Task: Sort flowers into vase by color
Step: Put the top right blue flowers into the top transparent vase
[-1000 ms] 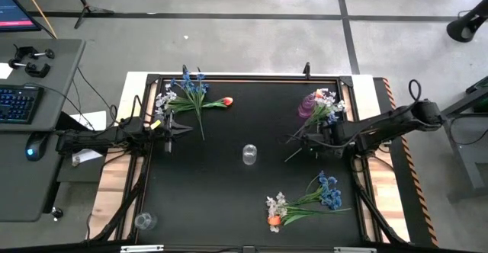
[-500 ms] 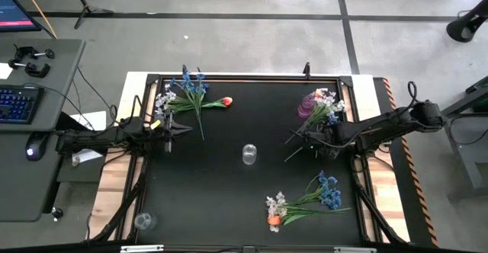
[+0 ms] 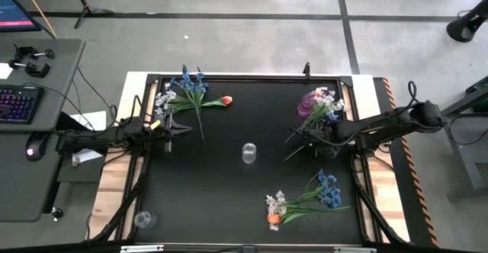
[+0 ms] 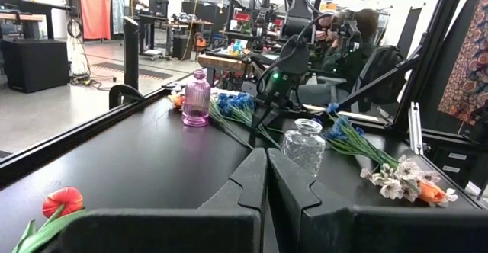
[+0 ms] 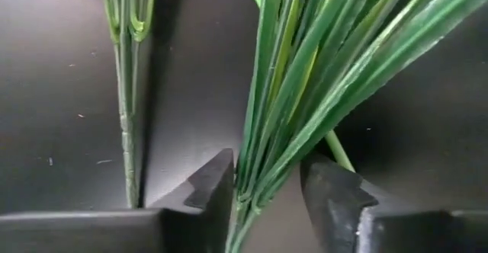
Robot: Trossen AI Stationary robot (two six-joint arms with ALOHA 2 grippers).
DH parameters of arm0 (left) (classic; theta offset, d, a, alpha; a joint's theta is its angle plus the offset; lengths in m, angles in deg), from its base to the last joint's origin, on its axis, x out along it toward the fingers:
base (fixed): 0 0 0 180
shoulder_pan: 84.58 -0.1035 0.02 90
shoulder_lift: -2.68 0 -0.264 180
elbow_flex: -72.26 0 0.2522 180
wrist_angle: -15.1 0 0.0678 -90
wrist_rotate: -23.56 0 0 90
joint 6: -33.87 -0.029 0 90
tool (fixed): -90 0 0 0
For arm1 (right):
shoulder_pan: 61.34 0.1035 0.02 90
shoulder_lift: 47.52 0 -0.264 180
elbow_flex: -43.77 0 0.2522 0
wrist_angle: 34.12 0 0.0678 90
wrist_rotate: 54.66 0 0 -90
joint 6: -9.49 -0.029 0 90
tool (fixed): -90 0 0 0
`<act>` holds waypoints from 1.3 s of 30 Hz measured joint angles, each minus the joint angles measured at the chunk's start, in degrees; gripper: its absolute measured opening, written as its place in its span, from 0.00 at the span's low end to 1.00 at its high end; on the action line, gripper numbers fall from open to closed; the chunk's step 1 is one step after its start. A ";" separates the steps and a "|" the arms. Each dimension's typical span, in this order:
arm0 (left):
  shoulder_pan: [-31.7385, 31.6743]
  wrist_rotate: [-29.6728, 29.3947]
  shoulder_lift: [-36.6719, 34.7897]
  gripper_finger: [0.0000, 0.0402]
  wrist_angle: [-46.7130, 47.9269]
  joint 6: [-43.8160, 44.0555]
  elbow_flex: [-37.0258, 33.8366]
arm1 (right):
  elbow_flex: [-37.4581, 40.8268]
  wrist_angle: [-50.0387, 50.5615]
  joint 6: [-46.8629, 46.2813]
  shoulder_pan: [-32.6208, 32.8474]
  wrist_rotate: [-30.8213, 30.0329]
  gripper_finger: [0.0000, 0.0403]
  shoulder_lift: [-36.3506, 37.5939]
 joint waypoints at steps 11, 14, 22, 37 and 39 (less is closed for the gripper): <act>0.00 0.00 0.00 0.00 0.00 0.00 0.00 | -3.45 1.85 15.33 1.42 1.12 0.03 1.10; -0.01 0.00 -0.02 0.00 -0.01 0.00 0.00 | -7.40 3.16 23.98 3.39 2.61 0.01 3.40; -0.01 0.00 0.00 0.00 0.00 0.00 0.01 | -23.29 4.28 54.48 8.84 5.49 0.00 9.58; -0.02 0.00 -0.02 0.00 -0.02 0.00 0.00 | -31.91 3.57 83.23 7.10 -21.03 0.00 17.76; 0.00 0.00 0.00 0.00 0.00 0.00 0.00 | -28.17 2.82 81.97 7.10 -22.21 0.00 21.80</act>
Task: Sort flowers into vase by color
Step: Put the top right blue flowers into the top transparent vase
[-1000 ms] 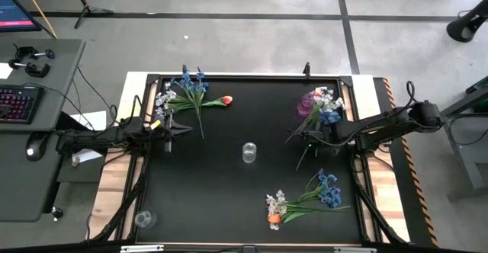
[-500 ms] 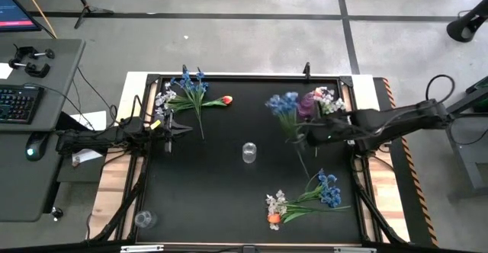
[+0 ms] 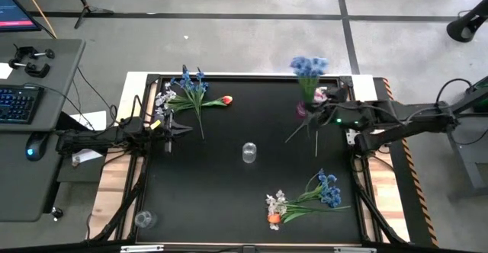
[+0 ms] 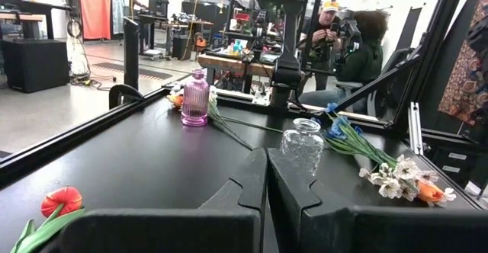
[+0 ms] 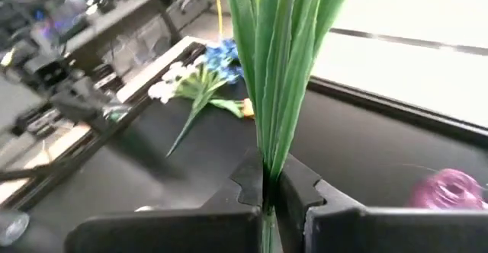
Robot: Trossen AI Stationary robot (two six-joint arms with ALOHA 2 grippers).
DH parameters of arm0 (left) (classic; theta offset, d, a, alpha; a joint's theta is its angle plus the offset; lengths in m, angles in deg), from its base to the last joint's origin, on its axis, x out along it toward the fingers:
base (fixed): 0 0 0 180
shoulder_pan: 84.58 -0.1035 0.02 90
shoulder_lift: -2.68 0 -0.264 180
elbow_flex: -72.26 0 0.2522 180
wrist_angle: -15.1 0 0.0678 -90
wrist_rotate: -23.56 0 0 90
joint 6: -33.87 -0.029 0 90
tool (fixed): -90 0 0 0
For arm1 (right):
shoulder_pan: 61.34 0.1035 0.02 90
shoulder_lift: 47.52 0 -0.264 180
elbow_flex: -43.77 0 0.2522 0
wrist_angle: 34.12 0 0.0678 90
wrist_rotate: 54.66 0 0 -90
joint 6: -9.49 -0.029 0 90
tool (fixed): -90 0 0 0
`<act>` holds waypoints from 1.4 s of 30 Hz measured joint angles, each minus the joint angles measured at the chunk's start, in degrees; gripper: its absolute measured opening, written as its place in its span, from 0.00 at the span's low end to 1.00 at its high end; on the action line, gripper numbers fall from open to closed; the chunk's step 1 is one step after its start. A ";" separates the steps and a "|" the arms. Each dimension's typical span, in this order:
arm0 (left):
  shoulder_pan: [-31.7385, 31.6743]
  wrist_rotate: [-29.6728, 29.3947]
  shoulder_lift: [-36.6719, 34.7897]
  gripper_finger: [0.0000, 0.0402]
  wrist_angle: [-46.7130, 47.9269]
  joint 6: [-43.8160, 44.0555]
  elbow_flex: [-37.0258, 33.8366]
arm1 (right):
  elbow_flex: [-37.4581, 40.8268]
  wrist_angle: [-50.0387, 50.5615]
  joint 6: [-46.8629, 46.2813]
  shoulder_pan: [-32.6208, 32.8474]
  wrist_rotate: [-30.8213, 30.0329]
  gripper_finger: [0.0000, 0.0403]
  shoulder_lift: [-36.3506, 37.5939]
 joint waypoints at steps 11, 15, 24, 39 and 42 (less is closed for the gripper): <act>0.00 0.00 0.00 0.00 -0.01 0.00 0.02 | 30.30 -56.47 7.27 0.00 7.29 0.00 11.97; 0.00 0.00 0.00 0.00 0.00 0.00 0.00 | 35.10 -72.17 7.78 0.00 13.33 0.00 4.68; -0.02 0.00 0.00 0.00 0.00 0.00 0.00 | 29.86 -81.91 15.18 0.02 18.62 0.00 -13.66; -0.01 0.00 0.00 0.00 -0.02 0.00 0.02 | 18.42 -98.75 28.41 -6.63 37.38 0.00 -33.31; 0.00 0.00 -0.02 0.00 -0.01 0.00 0.02 | 17.21 -100.16 27.50 -8.05 39.49 0.00 -36.76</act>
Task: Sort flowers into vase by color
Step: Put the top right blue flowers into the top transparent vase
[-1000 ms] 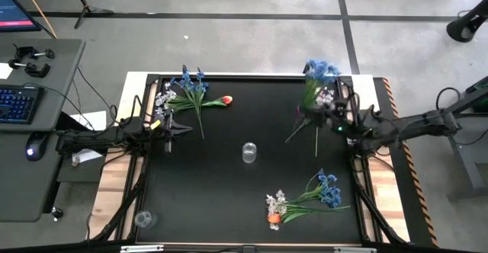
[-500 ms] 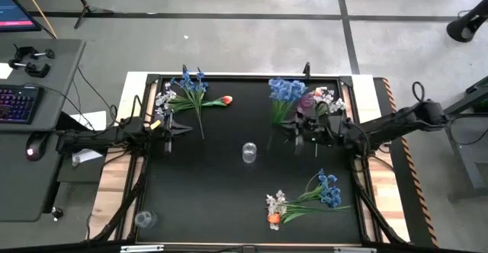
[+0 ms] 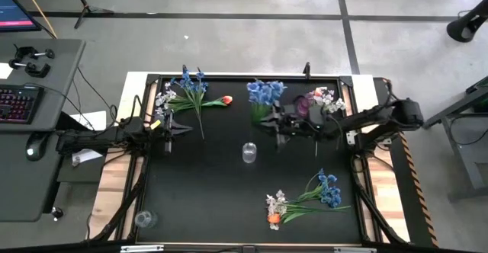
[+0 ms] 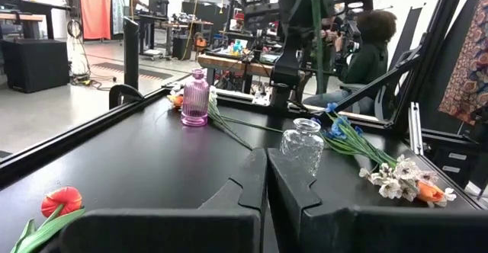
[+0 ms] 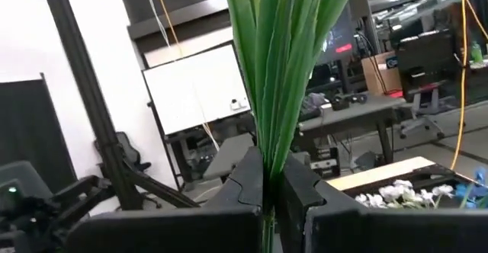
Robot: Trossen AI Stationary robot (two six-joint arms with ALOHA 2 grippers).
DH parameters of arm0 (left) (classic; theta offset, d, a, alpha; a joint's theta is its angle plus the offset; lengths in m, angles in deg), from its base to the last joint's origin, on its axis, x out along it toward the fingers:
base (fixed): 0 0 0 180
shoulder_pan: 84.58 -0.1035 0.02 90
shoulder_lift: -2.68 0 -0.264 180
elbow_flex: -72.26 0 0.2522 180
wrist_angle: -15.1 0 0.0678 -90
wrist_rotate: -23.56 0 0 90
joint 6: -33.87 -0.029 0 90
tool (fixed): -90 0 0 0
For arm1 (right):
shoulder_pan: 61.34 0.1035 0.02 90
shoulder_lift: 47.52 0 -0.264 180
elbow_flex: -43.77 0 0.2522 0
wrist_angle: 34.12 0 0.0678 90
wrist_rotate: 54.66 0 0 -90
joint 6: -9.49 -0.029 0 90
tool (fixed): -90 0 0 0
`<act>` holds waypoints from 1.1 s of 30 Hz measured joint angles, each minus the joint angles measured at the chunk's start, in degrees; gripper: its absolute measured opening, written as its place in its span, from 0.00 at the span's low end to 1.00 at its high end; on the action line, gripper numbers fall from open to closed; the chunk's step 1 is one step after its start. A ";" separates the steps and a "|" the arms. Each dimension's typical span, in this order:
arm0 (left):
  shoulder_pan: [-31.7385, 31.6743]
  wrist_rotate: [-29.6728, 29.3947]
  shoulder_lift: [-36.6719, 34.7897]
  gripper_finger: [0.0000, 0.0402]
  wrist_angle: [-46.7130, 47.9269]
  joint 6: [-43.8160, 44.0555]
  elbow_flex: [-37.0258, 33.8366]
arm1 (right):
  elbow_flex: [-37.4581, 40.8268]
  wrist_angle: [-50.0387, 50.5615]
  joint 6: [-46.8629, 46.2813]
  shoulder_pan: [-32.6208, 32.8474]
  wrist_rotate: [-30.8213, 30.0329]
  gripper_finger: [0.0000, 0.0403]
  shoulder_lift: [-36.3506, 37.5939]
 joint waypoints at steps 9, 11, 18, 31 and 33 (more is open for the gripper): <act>-0.02 0.00 0.02 0.00 0.01 0.00 -0.02 | -0.37 0.19 -0.18 -0.27 1.67 0.00 -2.13; -0.01 0.00 0.01 0.00 0.00 0.00 -0.01 | -0.39 0.60 0.30 -0.25 1.84 0.00 -1.97; -0.01 0.00 0.02 0.00 0.01 0.00 0.00 | -0.39 2.14 1.59 -0.95 1.88 0.00 -1.94; -0.01 0.00 0.01 0.00 0.00 0.00 -0.02 | -0.39 7.57 1.93 -0.95 1.86 0.00 -1.92; -0.01 0.00 0.01 0.00 0.01 0.00 -0.02 | -0.39 7.86 0.78 -0.95 1.86 0.00 -1.92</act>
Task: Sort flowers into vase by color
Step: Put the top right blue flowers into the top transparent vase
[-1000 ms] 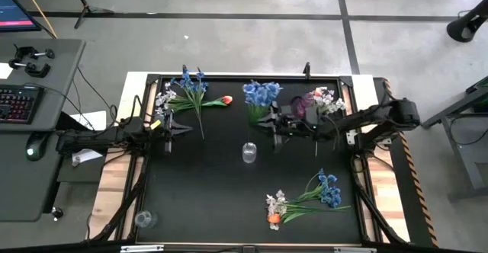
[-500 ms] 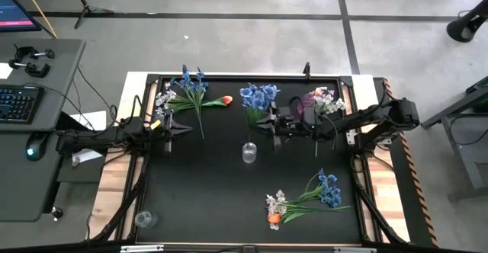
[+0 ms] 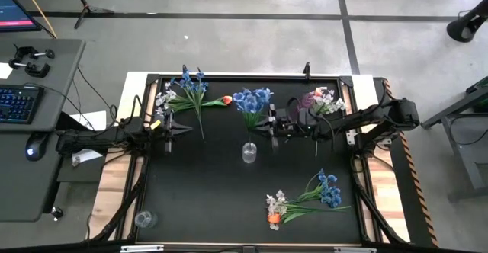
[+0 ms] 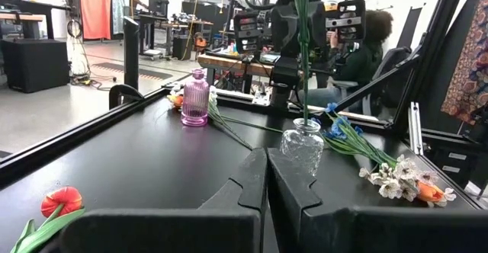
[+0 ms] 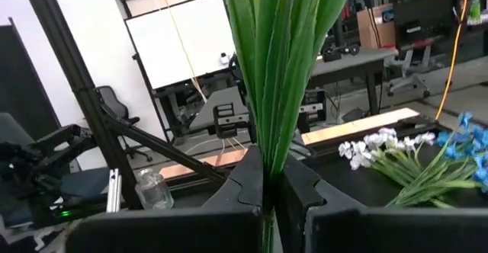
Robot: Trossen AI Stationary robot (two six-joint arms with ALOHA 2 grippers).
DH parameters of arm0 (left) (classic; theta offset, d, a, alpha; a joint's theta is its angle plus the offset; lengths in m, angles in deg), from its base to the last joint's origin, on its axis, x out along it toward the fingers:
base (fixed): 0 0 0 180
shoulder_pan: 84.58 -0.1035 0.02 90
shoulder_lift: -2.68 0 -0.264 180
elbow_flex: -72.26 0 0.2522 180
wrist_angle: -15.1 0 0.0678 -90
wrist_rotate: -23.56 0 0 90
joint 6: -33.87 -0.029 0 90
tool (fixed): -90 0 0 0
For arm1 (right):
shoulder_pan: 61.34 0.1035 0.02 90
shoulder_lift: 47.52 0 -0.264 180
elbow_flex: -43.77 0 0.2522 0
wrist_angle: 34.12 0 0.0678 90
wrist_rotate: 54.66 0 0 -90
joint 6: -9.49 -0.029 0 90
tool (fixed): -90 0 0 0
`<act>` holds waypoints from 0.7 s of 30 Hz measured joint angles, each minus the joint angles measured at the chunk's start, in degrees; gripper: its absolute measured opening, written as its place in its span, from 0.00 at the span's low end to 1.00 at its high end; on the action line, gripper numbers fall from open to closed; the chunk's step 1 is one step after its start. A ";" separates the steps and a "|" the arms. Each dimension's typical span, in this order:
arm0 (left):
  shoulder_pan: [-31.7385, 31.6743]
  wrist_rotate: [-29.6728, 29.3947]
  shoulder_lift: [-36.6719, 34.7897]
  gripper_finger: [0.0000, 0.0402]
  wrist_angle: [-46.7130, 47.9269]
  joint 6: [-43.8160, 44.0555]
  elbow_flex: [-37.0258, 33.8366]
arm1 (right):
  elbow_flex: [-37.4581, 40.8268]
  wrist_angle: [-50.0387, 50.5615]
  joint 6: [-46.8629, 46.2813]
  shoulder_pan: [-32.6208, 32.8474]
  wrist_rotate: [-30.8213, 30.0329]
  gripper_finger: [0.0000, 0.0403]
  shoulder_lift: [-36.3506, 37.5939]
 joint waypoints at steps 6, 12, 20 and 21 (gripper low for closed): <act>0.01 0.00 0.01 0.00 -0.02 0.00 0.02 | 0.00 0.85 -5.52 0.00 -0.02 0.11 0.02; -0.01 0.00 -0.01 0.00 0.00 0.00 0.02 | 0.00 3.48 -6.00 0.46 0.07 0.35 0.56; 0.00 0.00 -0.01 0.00 -0.02 0.00 0.01 | 0.01 25.31 -2.14 0.44 0.48 0.61 10.49; 0.01 0.02 -0.01 0.00 0.01 0.00 0.02 | 0.00 28.56 -2.16 0.44 0.48 0.62 12.15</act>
